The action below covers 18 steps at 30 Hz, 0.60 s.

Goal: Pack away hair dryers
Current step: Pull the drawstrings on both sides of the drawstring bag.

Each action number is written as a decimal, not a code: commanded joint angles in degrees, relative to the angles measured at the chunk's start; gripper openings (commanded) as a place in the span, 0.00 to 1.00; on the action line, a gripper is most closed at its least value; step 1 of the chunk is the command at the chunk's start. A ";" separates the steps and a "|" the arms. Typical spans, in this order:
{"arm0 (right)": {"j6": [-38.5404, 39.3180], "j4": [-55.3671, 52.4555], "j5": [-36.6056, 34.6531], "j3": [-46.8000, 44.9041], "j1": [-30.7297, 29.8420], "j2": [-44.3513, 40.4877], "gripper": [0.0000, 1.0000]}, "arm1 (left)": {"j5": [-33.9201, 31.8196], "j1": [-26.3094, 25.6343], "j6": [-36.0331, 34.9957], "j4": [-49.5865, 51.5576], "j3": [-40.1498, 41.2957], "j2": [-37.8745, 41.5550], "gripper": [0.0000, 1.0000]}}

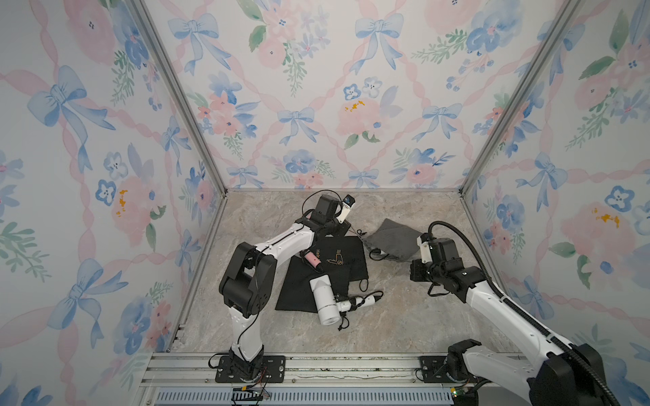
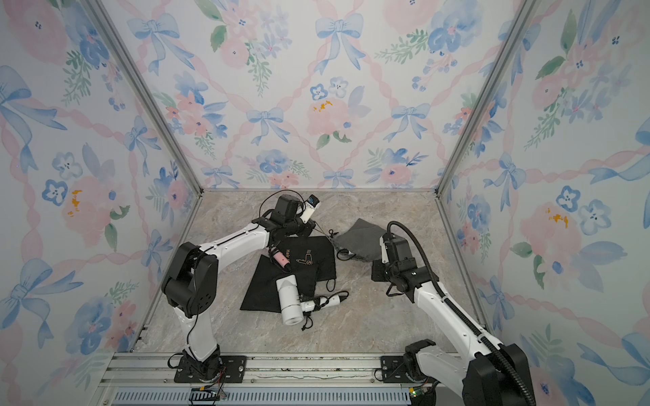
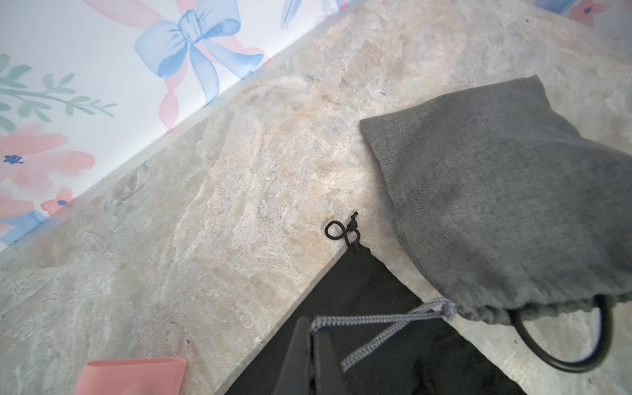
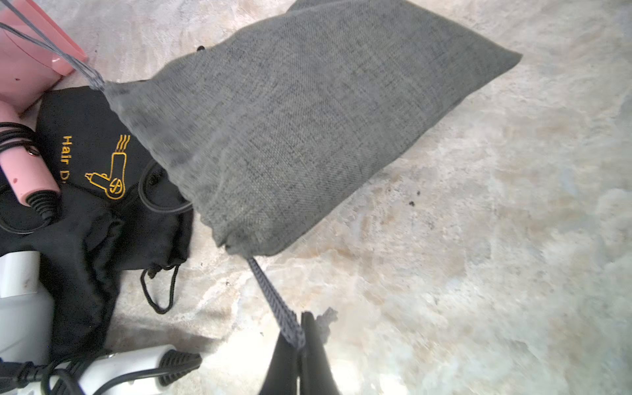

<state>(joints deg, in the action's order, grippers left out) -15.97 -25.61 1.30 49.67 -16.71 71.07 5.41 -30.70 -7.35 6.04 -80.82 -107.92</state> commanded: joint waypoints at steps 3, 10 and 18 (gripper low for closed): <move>1.10 -6.42 2.06 2.52 2.73 -1.89 0.00 | -3.04 1.22 2.16 -0.16 -1.59 3.14 0.00; 0.86 -8.78 -5.78 6.29 6.51 -0.82 0.00 | -5.39 3.46 4.06 -0.20 -3.43 4.69 0.00; 2.86 -9.10 -14.36 17.48 12.81 2.99 0.00 | -5.26 7.42 6.05 -0.16 -7.29 6.94 0.00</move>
<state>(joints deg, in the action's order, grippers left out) -14.61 -32.42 -6.35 63.79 -6.44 71.68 3.49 -25.82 -2.90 6.90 -85.58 -103.72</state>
